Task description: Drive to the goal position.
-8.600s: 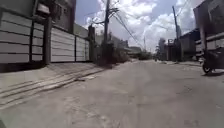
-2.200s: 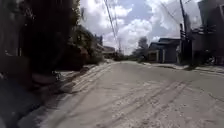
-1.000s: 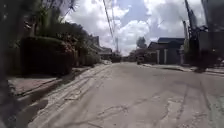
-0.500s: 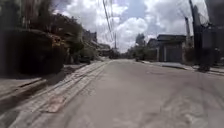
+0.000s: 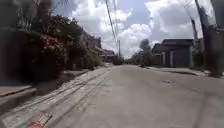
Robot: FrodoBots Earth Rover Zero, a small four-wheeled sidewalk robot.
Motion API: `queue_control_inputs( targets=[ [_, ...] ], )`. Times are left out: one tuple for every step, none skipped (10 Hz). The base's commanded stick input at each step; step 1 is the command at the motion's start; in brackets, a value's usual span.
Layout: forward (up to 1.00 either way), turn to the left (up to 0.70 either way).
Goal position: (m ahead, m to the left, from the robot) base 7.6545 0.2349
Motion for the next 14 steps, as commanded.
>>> queue_control_inputs(
  targets=[
    [1.00, 0.00],
    [1.00, 0.00],
    [1.00, 0.00],
    [1.00, 0.00],
    [1.00, 0.00],
    [1.00, 0.00],
    [1.00, 0.00],
    [1.00, 0.00],
    [1.00, 0.00],
    [1.00, 0.00],
    [1.00, -0.01],
    [1.00, -0.02],
    [1.00, -0.02],
    [1.00, -0.03]
  ],
)
